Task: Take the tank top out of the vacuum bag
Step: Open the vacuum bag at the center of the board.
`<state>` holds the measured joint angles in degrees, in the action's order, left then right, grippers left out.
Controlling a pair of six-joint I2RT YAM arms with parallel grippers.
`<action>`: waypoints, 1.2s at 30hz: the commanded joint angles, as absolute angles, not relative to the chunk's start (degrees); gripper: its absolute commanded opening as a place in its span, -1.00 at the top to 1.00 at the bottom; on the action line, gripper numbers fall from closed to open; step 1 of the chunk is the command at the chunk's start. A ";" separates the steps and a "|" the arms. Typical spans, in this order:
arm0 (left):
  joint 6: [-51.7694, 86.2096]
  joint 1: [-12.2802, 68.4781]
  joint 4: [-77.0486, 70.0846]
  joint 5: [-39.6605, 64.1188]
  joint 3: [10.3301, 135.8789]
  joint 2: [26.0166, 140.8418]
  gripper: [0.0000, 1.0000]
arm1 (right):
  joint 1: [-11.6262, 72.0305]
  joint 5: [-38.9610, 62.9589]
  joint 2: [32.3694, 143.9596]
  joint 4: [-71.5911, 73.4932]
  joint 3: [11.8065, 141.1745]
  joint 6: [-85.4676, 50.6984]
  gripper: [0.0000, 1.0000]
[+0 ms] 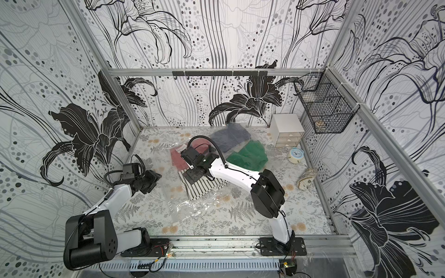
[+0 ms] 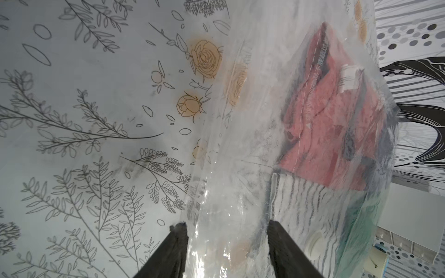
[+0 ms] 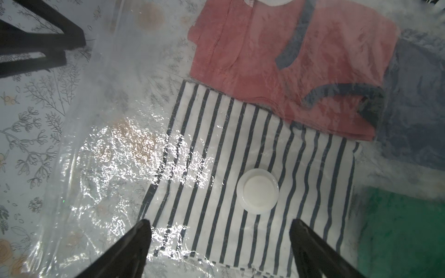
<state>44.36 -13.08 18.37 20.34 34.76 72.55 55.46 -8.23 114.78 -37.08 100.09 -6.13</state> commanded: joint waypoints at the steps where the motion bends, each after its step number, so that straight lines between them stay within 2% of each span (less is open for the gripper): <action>1: 44.86 -12.42 14.75 17.06 33.70 72.88 -0.14 | 55.72 -8.61 111.71 -36.14 99.14 -4.84 -0.86; 5: 44.95 -11.77 13.17 17.50 33.07 75.09 -0.16 | 55.72 -8.58 111.54 -36.10 98.95 -4.17 -0.87; 9: 45.57 -10.30 10.66 17.27 32.35 76.45 0.01 | 55.68 -8.18 112.30 -36.45 99.57 -4.04 -0.87; 15: 46.05 -9.58 8.89 16.12 31.72 76.07 0.82 | 55.72 -7.89 112.49 -36.83 99.94 -3.85 -0.87; 17: 46.04 -9.58 10.04 15.70 32.33 75.16 0.98 | 55.72 -7.91 112.41 -36.86 99.94 -3.52 -0.87; 25: 47.81 -9.09 16.10 14.53 35.43 67.24 1.00 | 56.19 -5.98 113.44 -41.46 104.19 -6.64 -0.86; 31: 48.50 -6.29 20.23 11.77 37.84 61.95 1.00 | 60.63 -1.76 113.52 -36.73 104.96 -14.89 -0.80; 36: 50.04 -2.86 19.29 11.94 38.17 61.94 1.00 | 66.43 -8.62 121.77 -40.22 115.04 -21.34 -0.76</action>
<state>48.64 -4.40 18.96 13.21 36.80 61.80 63.90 -5.52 117.58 -38.61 110.00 -15.33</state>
